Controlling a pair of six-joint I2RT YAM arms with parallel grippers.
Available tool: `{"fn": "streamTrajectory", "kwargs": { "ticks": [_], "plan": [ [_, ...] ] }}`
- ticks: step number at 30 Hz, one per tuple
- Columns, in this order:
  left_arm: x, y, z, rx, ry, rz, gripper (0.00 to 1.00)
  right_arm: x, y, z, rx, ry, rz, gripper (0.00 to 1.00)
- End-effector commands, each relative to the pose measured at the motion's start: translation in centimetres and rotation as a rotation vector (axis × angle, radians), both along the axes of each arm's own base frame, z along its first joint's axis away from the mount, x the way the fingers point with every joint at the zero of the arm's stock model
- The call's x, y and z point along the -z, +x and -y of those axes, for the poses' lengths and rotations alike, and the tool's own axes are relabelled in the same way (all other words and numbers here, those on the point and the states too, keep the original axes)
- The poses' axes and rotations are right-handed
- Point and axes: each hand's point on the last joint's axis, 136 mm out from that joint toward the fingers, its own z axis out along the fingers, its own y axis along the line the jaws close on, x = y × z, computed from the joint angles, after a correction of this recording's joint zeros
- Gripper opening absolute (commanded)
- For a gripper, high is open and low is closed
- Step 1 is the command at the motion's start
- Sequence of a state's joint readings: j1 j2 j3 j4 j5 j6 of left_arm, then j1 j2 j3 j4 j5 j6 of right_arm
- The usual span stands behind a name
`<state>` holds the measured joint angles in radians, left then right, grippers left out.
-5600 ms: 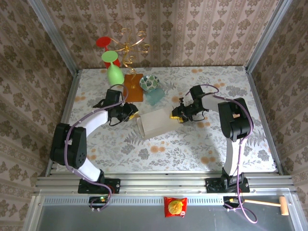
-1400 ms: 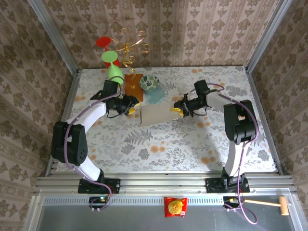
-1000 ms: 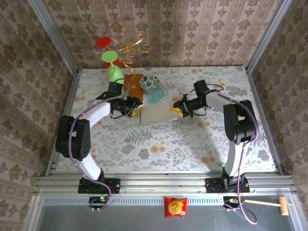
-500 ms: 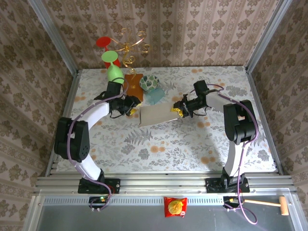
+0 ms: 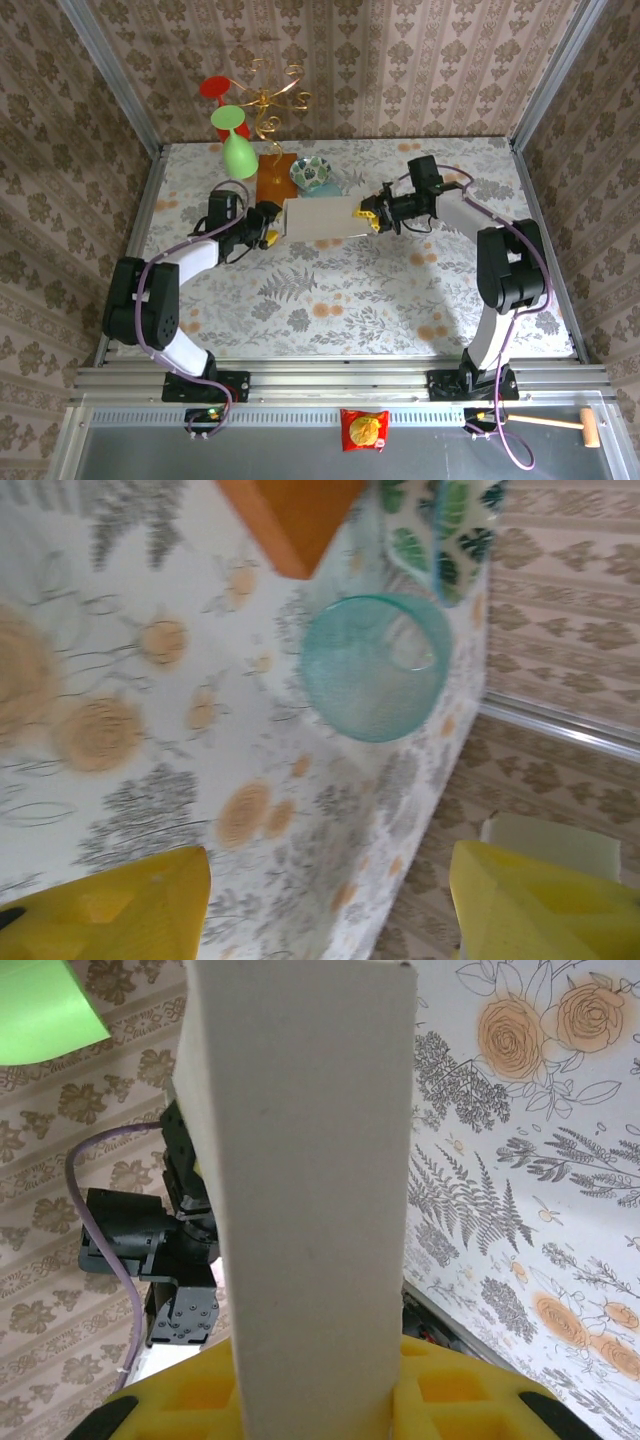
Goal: Fold the paper box
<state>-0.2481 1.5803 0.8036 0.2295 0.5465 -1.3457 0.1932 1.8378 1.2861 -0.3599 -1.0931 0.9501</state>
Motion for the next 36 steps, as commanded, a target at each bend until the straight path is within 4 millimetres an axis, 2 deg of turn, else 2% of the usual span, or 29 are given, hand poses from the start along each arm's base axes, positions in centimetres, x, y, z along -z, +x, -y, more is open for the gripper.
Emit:
{"fn": "streamTrajectory", "kwargs": {
  "ticks": [1, 3, 5, 6, 7, 8, 12, 19, 22, 29, 33, 36],
  "plan": [
    [-4.3, 1.0, 0.5, -0.034, -0.093, 0.098, 0.67, -0.2, -1.8, -0.3, -0.025, 0.03, -0.048, 0.27],
    [-4.1, 0.2, -0.6, -0.062, -0.064, 0.066, 0.67, -0.2, -2.0, -0.1, -0.018, 0.025, -0.048, 0.26],
    [-4.0, -0.6, -1.7, -0.1, -0.045, 0.058, 0.74, -0.7, -2.0, 0.0, -0.01, 0.032, -0.04, 0.26],
    [-3.9, -0.9, -2.2, -0.108, -0.043, 0.058, 0.79, -1.0, -2.0, -0.2, -0.012, 0.039, -0.037, 0.26],
    [-4.1, -0.8, -2.4, -0.104, -0.05, 0.07, 0.98, -1.2, -2.0, -0.2, -0.011, 0.044, -0.035, 0.26],
    [-4.2, -0.8, -2.3, -0.086, -0.061, 0.077, 1.0, -1.5, -2.1, -0.3, -0.018, 0.053, -0.032, 0.27],
    [-4.5, -0.4, 0.6, 0.053, -0.2, 0.078, 1.0, -2.4, -2.6, -1.3, -0.053, 0.083, -0.03, 0.27],
    [-5.6, -0.2, 3.5, 0.162, -0.324, 0.119, 0.99, -2.8, -2.7, -2.6, -0.087, 0.102, -0.03, 0.27],
    [-5.9, -0.8, 4.9, 0.231, -0.352, 0.115, 0.98, -3.1, -2.9, -3.1, -0.109, 0.119, -0.024, 0.27],
    [-5.7, -1.9, 6.0, 0.287, -0.419, 0.095, 0.85, -2.7, -2.6, -3.3, -0.12, 0.126, -0.012, 0.28],
    [-6.2, -2.1, 7.5, 0.329, -0.436, 0.099, 0.8, -2.5, -2.4, -3.8, -0.132, 0.127, -0.011, 0.28],
    [-6.1, -2.1, 8.2, 0.342, -0.438, 0.096, 0.72, -2.4, -2.4, -4.1, -0.143, 0.121, -0.01, 0.28]
  ]
}}
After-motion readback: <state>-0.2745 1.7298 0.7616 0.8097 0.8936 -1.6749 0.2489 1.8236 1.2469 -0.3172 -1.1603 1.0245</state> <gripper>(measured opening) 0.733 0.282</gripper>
